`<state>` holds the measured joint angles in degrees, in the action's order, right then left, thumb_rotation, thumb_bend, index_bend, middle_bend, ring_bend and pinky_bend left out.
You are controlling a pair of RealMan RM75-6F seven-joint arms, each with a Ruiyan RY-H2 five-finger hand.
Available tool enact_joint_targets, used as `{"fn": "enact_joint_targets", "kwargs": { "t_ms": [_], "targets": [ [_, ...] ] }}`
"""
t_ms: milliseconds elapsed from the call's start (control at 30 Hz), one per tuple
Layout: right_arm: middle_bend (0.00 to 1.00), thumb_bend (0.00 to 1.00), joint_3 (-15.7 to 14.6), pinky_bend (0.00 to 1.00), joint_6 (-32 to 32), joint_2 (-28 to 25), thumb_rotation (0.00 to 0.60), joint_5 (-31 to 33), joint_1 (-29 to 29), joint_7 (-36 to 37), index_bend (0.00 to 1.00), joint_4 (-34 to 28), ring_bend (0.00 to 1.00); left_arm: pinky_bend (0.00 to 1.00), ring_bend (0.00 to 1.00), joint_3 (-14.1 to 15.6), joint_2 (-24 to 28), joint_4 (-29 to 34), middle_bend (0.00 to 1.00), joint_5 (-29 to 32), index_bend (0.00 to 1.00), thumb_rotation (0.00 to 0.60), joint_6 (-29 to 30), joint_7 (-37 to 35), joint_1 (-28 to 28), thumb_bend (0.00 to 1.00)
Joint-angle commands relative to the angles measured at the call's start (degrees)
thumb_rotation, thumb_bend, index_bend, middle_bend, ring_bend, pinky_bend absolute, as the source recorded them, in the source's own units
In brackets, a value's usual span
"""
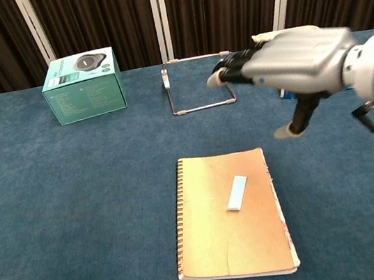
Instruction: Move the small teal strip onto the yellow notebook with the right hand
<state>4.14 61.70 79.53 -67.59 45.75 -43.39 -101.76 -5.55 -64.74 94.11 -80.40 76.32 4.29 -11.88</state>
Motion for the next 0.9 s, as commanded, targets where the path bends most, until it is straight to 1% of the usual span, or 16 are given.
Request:
{"fn": "enact_joint_targets", "kwargs": {
  "t_ms": [33, 100, 133, 167, 267, 333, 467, 567, 633, 733, 900],
  "targets": [
    [0.0, 0.13, -5.94, 0.0, 13.01, -13.54, 0.6, -21.22, -9.34, 23.56, 0.01, 6.99, 0.0, 0.0, 0.0, -0.96, 1.56, 0.73, 0.0, -3.57, 0.02, 0.6, -3.62, -2.4, -4.13, 0.55],
    [0.0, 0.1, -7.08, 0.0, 16.85, -15.17, 0.6, -23.31, -12.18, 30.24, 0.0, 11.58, 0.0, 0.0, 0.0, -1.33, 1.68, 0.96, 0.0, -5.53, 0.06, 0.6, -5.57, -3.23, -6.48, 0.64],
    [0.0, 0.06, -7.71, 0.0, 19.37, -16.2, 0.6, -22.68, -14.87, 34.59, 0.0, 14.52, 0.0, 0.0, 0.0, -1.56, 1.4, 1.19, 0.0, -7.3, 0.09, 0.6, -7.67, -3.56, -8.78, 0.7],
    [0.0, 0.03, -8.1, 0.0, 20.68, -16.57, 0.6, -22.96, -16.19, 37.33, 0.0, 16.09, 0.0, 0.0, 0.0, -1.69, 1.27, 1.19, 0.0, -7.71, 0.11, 0.6, -9.08, -3.72, -10.03, 0.74],
    [0.0, 0.0, -8.42, 0.0, 23.69, -17.27, 0.6, -21.29, -20.15, 42.79, 0.0, 18.26, 0.0, 0.0, 0.0, -1.8, 0.45, 1.79, 0.0, -9.03, 0.15, 0.6, -13.24, -2.99, -13.63, 0.81],
    [0.0, 0.0, -8.04, 0.0, 26.23, -17.73, 0.6, -19.22, -23.58, 45.42, 0.0, 17.48, 0.0, 0.0, 0.0, -1.96, -1.05, 2.6, 0.0, -9.25, 0.17, 0.6, -17.48, -1.54, -17.04, 0.84],
    [0.0, 0.0, -6.87, 0.0, 29.45, -17.59, 0.6, -17.0, -27.59, 46.18, 0.0, 14.55, 0.0, 0.0, 0.0, -2.28, -4.48, 3.81, 0.0, -7.43, 0.2, 0.6, -24.81, 0.84, -22.31, 0.91],
    [0.0, 0.0, -6.35, 0.0, 29.78, -17.66, 0.6, -15.81, -29.38, 45.37, 0.0, 12.87, 0.0, 0.0, 0.0, -2.54, -7.38, 4.74, 0.0, -4.99, 0.24, 0.6, -29.87, 3.36, -25.93, 0.97],
    [0.0, 0.0, -6.11, 0.0, 29.41, -17.91, 0.6, -15.46, -30.0, 45.12, 0.0, 12.36, 0.0, 0.0, 0.0, -2.68, -9.11, 5.02, 0.0, -3.44, 0.27, 0.6, -31.69, 5.81, -27.54, 1.0],
    [0.0, 0.0, -5.69, 0.0, 28.13, -19.0, 0.6, -15.01, -30.61, 44.67, 0.0, 12.19, 0.0, 0.0, 0.0, -3.08, -13.39, 4.99, 0.0, 0.78, 0.29, 0.6, -35.21, 10.78, -30.84, 1.0],
    [0.0, 0.0, -4.44, 0.0, 27.44, -19.85, 0.6, -14.73, -31.45, 46.33, 0.0, 12.36, 0.0, 0.0, 0.0, -3.71, -19.17, 3.13, 0.0, 7.91, 0.3, 0.6, -37.11, 16.89, -34.62, 1.0]
  ]
}}
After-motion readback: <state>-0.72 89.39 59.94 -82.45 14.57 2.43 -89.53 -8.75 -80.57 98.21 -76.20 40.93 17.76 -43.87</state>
